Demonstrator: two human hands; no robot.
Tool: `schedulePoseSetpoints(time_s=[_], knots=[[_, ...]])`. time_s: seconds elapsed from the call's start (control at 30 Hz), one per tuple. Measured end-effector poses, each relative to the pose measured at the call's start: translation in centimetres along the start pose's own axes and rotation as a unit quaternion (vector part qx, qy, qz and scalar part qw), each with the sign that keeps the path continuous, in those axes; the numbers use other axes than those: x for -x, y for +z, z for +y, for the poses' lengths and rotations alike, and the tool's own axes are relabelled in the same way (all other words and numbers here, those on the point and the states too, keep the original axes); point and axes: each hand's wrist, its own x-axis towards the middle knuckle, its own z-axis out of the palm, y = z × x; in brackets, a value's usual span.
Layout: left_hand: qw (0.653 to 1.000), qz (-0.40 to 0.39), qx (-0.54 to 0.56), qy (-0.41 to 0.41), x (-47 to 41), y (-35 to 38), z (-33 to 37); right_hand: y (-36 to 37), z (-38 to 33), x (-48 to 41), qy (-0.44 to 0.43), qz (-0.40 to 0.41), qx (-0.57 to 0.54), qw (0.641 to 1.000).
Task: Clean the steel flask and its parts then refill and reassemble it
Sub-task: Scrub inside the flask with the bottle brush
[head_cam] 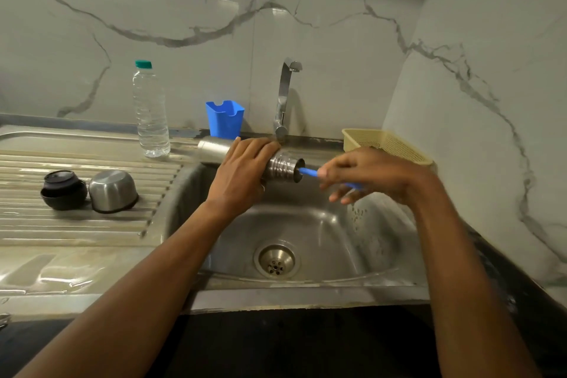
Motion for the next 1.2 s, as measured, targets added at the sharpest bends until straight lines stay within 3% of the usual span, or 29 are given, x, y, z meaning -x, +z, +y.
schedulePoseSetpoints(time_s=[0.07,0.13,0.3,0.37,0.47,0.5,0.53,0.6,0.67,0.7,0.73,0.87,1.0,1.2], knots=[[0.999,-0.023,-0.03,0.039,-0.1,0.1,0.1,2.2,-0.5,-1.7,0.048,-0.015,0.173,0.984],[0.995,-0.041,-0.053,0.071,-0.2,0.2,0.1,4.6,-0.8,-2.9,0.032,0.016,0.256,0.966],[0.994,-0.049,-0.065,0.077,-0.1,0.2,-0.2,7.5,-0.1,-4.4,-0.033,0.142,0.13,0.981],[0.998,-0.04,-0.041,0.017,0.1,0.3,-0.5,7.7,0.3,-4.8,-0.05,0.178,0.097,0.978],[0.983,0.026,0.082,-0.16,0.0,-0.2,-0.1,8.0,0.6,-5.0,-0.065,0.204,0.067,0.975],[0.953,0.068,0.152,-0.251,-0.3,-0.4,0.0,8.0,0.5,-5.0,-0.071,0.217,0.07,0.971],[0.9,0.11,0.24,-0.348,-0.6,-0.6,-0.1,8.0,0.6,-5.0,-0.075,0.228,0.077,0.968],[0.727,0.158,0.466,-0.478,-1.4,-1.1,-0.8,8.4,0.7,-5.1,-0.084,0.235,0.092,0.964],[0.55,0.134,0.653,-0.503,-1.5,-1.3,-1.3,9.0,0.9,-5.3,-0.103,0.227,0.11,0.962],[0.505,0.131,0.689,-0.504,-1.4,-1.4,-1.3,9.3,1.0,-5.4,-0.123,0.221,0.13,0.959],[0.488,0.134,0.697,-0.508,-1.4,-1.5,-1.2,9.5,1.2,-5.5,-0.146,0.216,0.156,0.953],[0.498,0.167,0.659,-0.538,-1.6,-0.4,-1.7,8.8,2.1,-5.3,-0.129,0.16,0.246,0.947],[0.516,0.192,0.63,-0.548,-1.7,-0.6,-2.8,8.0,3.5,-4.2,-0.121,0.193,0.348,0.909],[0.496,0.23,0.632,-0.549,-1.7,-1.0,-4.1,10.1,4.1,-4.5,-0.149,0.168,0.37,0.901]])
